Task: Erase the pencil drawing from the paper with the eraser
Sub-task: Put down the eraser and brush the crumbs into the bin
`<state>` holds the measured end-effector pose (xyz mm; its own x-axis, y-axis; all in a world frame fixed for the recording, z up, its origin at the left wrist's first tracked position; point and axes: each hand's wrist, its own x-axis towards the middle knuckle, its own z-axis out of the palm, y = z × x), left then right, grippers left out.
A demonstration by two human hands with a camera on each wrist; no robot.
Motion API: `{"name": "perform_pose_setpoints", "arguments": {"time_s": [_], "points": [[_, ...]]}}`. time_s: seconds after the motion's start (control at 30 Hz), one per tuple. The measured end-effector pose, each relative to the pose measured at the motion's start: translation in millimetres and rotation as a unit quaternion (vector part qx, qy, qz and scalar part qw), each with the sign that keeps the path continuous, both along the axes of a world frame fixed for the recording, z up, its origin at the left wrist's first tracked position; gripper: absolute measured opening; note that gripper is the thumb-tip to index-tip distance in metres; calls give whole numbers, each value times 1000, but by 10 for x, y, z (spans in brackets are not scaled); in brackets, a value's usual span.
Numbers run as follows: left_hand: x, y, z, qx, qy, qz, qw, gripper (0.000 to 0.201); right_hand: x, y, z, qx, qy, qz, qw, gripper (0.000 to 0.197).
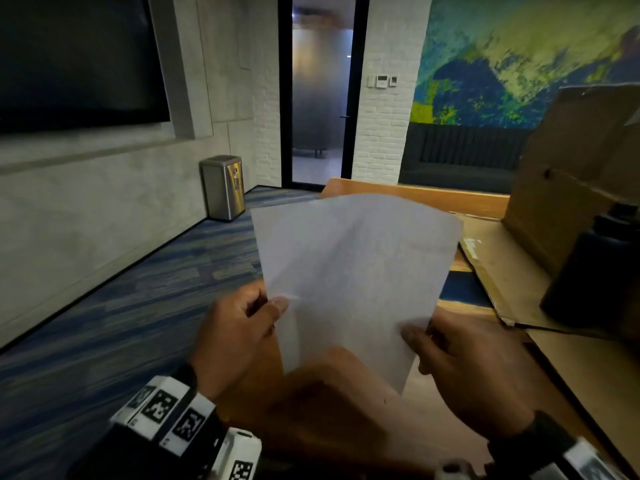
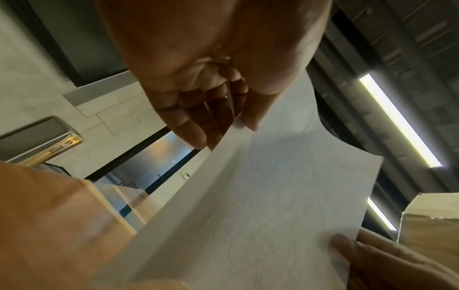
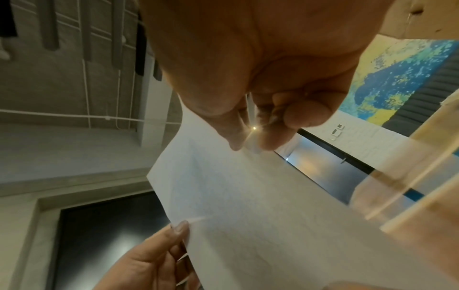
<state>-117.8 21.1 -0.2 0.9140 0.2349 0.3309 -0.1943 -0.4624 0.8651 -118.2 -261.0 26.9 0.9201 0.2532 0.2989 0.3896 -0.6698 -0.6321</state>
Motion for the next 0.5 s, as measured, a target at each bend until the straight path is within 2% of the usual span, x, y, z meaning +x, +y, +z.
{"name": "perform_pose_setpoints", "arguments": {"time_s": [0.03, 0.17, 0.23, 0.27, 0.3, 0.33, 0.4, 0.43, 0.5], "points": [[18, 9, -15, 14, 2, -6, 1000, 12, 1, 0, 18, -13, 1, 1, 1000, 14], [105, 16, -138, 74, 111, -43, 990, 9, 117, 19, -152, -25, 66, 17, 997, 17], [235, 54, -105, 106, 112, -20, 988, 6, 252, -10, -198, 2, 51, 7, 999, 15], [302, 68, -61, 95, 108, -4, 990, 2, 316, -4, -178, 19, 38, 6, 999, 14], [380, 66, -6, 68, 103, 9, 992, 8, 378, 16, -157, 41, 35, 4, 999, 13], [457, 62, 33, 34, 99, 12, 994, 22, 460, 41, -150, 76, 48, 1, 996, 13], [625, 28, 69, -14, 66, 3, 998, 54, 670, 107, -181, 183, 123, -18, 975, 15], [699, -6, 75, 7, 43, -4, 999, 65, 796, 140, -203, 246, 170, -31, 954, 14], [806, -97, 44, 91, 28, -23, 995, 71, 1038, 195, -256, 354, 243, -51, 902, 7]]}}
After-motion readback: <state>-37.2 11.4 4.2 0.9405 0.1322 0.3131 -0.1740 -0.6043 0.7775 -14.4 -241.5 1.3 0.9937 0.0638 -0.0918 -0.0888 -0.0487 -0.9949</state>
